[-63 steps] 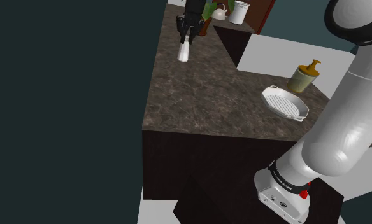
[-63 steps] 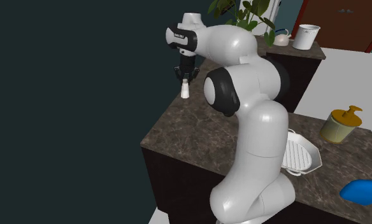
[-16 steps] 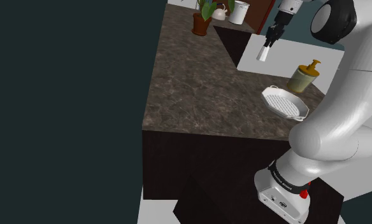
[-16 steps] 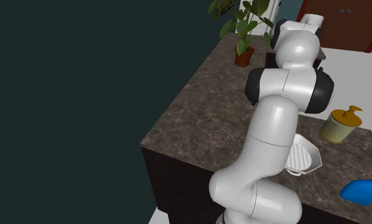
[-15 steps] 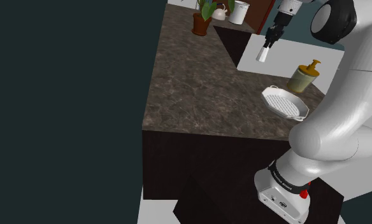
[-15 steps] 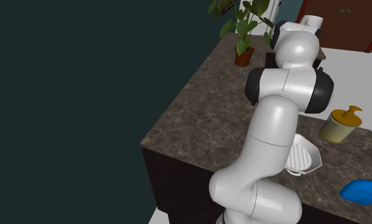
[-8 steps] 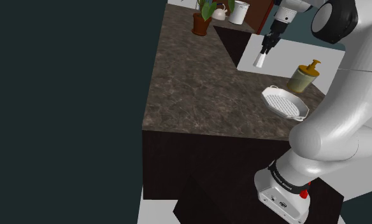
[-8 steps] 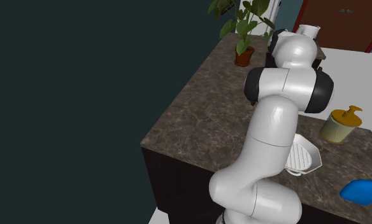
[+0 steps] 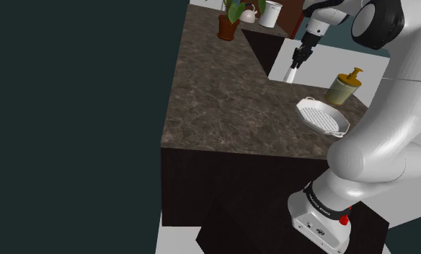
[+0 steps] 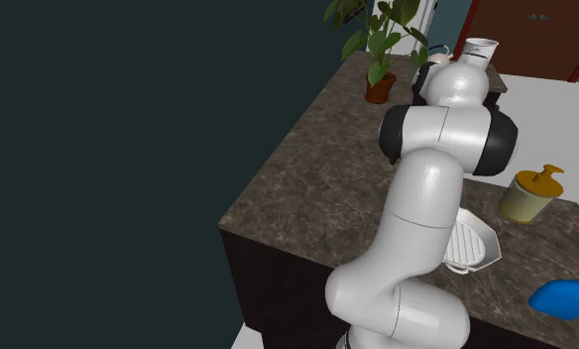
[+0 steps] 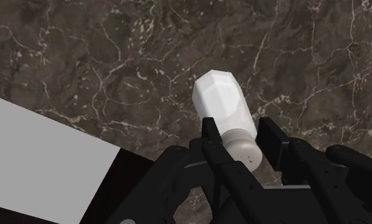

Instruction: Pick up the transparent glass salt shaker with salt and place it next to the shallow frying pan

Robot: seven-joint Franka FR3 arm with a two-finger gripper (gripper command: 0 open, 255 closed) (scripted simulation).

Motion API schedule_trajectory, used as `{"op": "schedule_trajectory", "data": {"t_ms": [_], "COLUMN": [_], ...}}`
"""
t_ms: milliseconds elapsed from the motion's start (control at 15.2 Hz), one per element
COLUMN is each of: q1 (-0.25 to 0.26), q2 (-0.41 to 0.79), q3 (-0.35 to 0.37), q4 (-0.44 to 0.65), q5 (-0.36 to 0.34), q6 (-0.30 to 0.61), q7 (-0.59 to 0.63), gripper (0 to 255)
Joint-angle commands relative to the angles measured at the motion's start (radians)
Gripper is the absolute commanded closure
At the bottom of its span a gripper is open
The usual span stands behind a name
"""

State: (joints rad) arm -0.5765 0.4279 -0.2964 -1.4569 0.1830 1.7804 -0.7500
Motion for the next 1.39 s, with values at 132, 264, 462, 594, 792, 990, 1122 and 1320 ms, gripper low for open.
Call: {"op": "schedule_trajectory", "data": {"t_ms": [132,264,462,594,792,990,1122,1320], "q1": [0.001,0.001,0.002,0.002,0.002,0.002,0.002,0.002], "q2": [0.011,0.017,0.027,0.035,0.041,0.041,0.041,0.041], "q3": [0.002,0.003,0.005,0.007,0.008,0.008,0.008,0.008], "q4": [-0.037,-0.055,-0.081,-0.096,-0.106,-0.106,-0.106,-0.106], "q5": [0.005,0.007,0.012,0.015,0.017,0.017,0.017,0.017], "q6": [0.048,0.072,0.107,0.13,0.144,0.144,0.144,0.144], "q7": [-0.006,-0.009,-0.013,-0.016,-0.018,-0.018,-0.018,-0.018], "gripper": [255,255,255,255,255,255,255,0]}}
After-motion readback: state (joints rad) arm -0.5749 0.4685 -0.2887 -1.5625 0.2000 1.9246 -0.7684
